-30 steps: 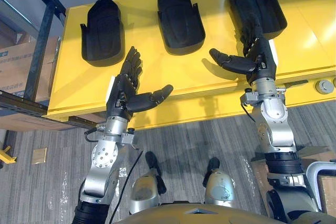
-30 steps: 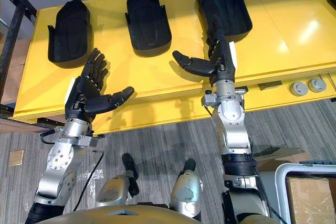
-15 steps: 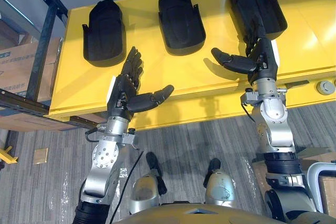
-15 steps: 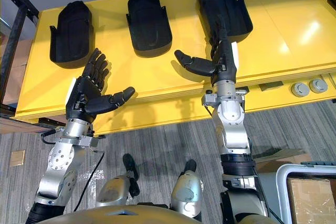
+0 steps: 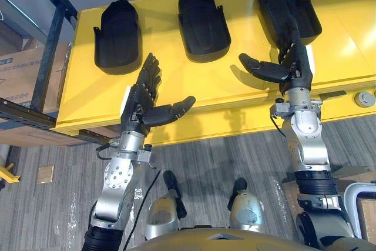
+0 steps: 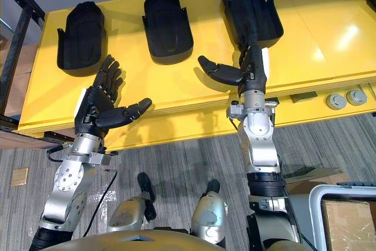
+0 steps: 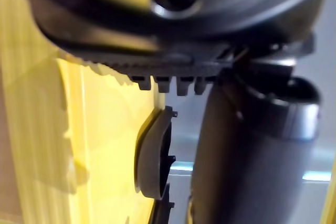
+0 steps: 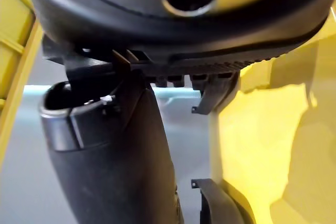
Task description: Walk over and take three plastic housings, then place them on the shelf
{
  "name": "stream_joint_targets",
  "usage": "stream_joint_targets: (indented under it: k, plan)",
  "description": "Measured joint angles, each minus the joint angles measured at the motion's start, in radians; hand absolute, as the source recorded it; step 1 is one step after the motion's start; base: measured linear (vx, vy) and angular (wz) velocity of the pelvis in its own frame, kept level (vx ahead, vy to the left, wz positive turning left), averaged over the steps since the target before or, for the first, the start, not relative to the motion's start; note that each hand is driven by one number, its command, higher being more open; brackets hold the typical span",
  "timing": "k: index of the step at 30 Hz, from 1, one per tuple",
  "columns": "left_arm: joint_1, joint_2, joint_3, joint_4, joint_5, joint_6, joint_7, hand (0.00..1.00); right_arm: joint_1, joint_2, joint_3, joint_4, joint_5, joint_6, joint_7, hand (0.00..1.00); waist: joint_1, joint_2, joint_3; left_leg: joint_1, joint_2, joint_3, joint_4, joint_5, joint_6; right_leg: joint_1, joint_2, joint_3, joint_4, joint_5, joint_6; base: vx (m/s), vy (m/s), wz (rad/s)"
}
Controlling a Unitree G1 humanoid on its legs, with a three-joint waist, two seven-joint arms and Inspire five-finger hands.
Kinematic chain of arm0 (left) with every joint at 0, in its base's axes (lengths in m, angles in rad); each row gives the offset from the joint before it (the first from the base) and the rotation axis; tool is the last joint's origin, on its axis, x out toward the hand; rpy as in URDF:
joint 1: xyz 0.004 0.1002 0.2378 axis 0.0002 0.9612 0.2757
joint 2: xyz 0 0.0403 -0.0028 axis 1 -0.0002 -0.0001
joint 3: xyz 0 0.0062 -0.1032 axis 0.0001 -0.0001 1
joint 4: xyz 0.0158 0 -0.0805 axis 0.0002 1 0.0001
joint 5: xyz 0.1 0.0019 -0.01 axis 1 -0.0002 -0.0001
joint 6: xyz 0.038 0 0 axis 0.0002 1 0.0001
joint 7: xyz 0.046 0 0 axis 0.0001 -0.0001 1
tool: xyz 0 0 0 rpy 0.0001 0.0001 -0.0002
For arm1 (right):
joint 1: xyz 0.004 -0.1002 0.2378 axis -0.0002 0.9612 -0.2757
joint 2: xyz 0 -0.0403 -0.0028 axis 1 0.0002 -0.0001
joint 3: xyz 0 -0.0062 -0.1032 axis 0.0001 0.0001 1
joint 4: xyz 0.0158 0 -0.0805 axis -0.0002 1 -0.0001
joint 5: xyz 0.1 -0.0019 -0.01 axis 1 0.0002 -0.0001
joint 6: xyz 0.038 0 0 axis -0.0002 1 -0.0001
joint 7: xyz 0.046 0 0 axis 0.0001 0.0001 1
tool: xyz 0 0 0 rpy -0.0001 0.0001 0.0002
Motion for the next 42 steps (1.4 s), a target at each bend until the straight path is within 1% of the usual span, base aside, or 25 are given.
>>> stream_joint_targets:
  k: [14,21,22,24,26,28,29,30,32,33,34,35,37,38,39,42]
  plan:
    - [0.0,-0.002,-0.001,0.0,0.0,0.0,-0.001,1.0,0.0,0.002,-0.011,0.0,0.0,0.004,-0.003,1.0,0.0,0.0,0.0,0.0,0.0,0.0,0.0,0.0,0.0,0.0,0.0,0.0,0.0,0.0,0.0,0.0,0.0,0.0]
    - [0.0,-0.007,-0.002,0.0,0.0,0.0,-0.001,1.0,0.0,0.002,-0.01,0.001,0.0,-0.002,0.045,1.0,0.0,0.001,-0.014,0.0,-0.001,-0.001,0.0,0.0,0.0,0.001,0.0,-0.002,-0.002,0.0,0.0,0.0,0.0,0.0]
    - [0.001,-0.008,-0.003,0.0,0.0,0.0,-0.001,1.0,0.002,0.002,-0.01,0.001,0.002,-0.02,0.063,1.0,0.0,0.0,-0.019,0.0,-0.001,-0.001,0.0,0.0,0.0,0.003,0.0,-0.003,-0.004,0.0,0.0,0.0,0.0,0.0]
    - [0.004,-0.016,-0.004,0.0,0.0,0.0,-0.001,1.0,0.009,0.003,-0.01,-0.011,0.005,-0.037,0.076,1.0,-0.001,0.0,-0.028,0.001,0.0,-0.001,-0.001,-0.001,-0.001,0.012,0.002,-0.01,-0.015,0.001,0.002,0.0,0.0,0.06]
    - [0.014,-0.03,-0.01,0.0,0.0,-0.002,-0.001,1.0,0.059,0.014,-0.011,-0.062,0.01,-0.067,0.087,1.0,0.001,-0.001,-0.054,0.003,0.0,-0.003,-0.001,-0.005,-0.005,0.026,0.005,-0.013,-0.033,0.004,0.006,0.03,0.0,0.06]
    - [0.049,-0.036,-0.011,0.0,0.0,-0.006,0.0,1.0,0.151,0.065,-0.005,-0.17,0.018,-0.117,0.107,1.0,0.002,-0.003,-0.094,0.015,0.0,0.0,-0.001,-0.017,-0.009,0.048,0.009,-0.014,-0.057,0.011,0.013,0.08,-0.003,-0.03]
    - [0.054,-0.036,-0.011,0.0,0.0,-0.006,0.001,1.0,0.17,0.076,-0.002,-0.19,0.018,-0.136,0.107,1.0,0.002,-0.005,-0.1,0.021,-0.001,0.002,-0.001,-0.02,-0.01,0.057,0.011,-0.014,-0.066,0.014,0.014,0.08,-0.004,-0.08]
    - [0.062,-0.038,-0.01,-0.001,0.0,-0.007,0.001,1.0,0.201,0.09,0.007,-0.223,0.014,-0.169,0.099,1.0,0.002,-0.007,-0.112,0.031,0.0,0.007,-0.001,-0.025,-0.011,0.071,0.015,-0.013,-0.084,0.02,0.016,0.06,-0.001,-0.08]
    - [0.069,-0.04,-0.01,-0.001,0.0,-0.008,0.004,1.0,0.244,0.105,0.012,-0.261,-0.005,-0.198,0.064,1.0,0.001,-0.015,-0.133,0.037,0.003,0.011,-0.001,-0.031,-0.011,0.089,0.022,-0.013,-0.113,0.031,0.019,0.05,-0.001,-0.06]
    - [0.071,-0.041,-0.01,-0.002,0.002,-0.008,0.015,1.0,0.265,0.121,0.011,-0.271,-0.024,-0.212,0.019,1.0,0.0,-0.022,-0.144,0.04,0.006,0.015,-0.002,-0.034,-0.012,0.097,0.026,-0.013,-0.13,0.04,0.02,0.03,0.005,-0.11]
    - [0.071,-0.048,-0.006,-0.002,0.011,-0.008,0.037,1.0,0.288,0.136,0.008,-0.278,-0.043,-0.22,-0.048,1.0,0.0,-0.026,-0.15,0.049,0.007,0.024,-0.003,-0.038,-0.013,0.112,0.033,-0.011,-0.158,0.054,0.02,0.03,0.008,-0.13]
    - [0.072,-0.05,-0.004,-0.002,0.018,-0.008,0.043,1.0,0.293,0.14,0.006,-0.278,-0.043,-0.22,-0.059,1.0,0.0,-0.028,-0.15,0.051,0.007,0.025,-0.004,-0.039,-0.013,0.116,0.034,-0.011,-0.163,0.057,0.021,0.01,0.016,-0.12]
    - [0.082,-0.064,0.018,-0.002,0.084,-0.008,0.085,1.0,0.336,0.181,-0.026,-0.278,-0.042,-0.219,-0.144,1.0,-0.001,-0.032,-0.162,0.055,0.008,0.03,-0.005,-0.045,-0.014,0.131,0.04,-0.011,-0.195,0.069,0.021,0.01,0.016,-0.06]
    - [0.085,-0.066,0.026,-0.002,0.105,-0.009,0.097,1.0,0.347,0.192,-0.039,-0.278,-0.043,-0.219,-0.165,1.0,-0.001,-0.031,-0.163,0.058,0.008,0.033,-0.005,-0.046,-0.014,0.133,0.041,-0.011,-0.199,0.071,0.021,0.01,0.016,-0.09]
    - [0.096,-0.07,0.045,-0.002,0.152,-0.014,0.121,1.0,0.371,0.21,-0.06,-0.276,-0.045,-0.219,-0.21,1.0,0.0,-0.031,-0.163,0.062,0.008,0.036,-0.005,-0.049,-0.015,0.141,0.043,-0.012,-0.212,0.078,0.022,0.02,0.018,-0.11]
    - [0.144,-0.076,0.09,-0.001,0.274,-0.062,0.196,1.0,0.429,0.244,-0.129,-0.255,-0.067,-0.219,-0.326,1.0,-0.002,-0.032,-0.163,0.065,0.008,0.045,-0.005,-0.053,-0.014,0.148,0.046,-0.01,-0.232,0.088,0.022,0.02,0.015,-0.07]
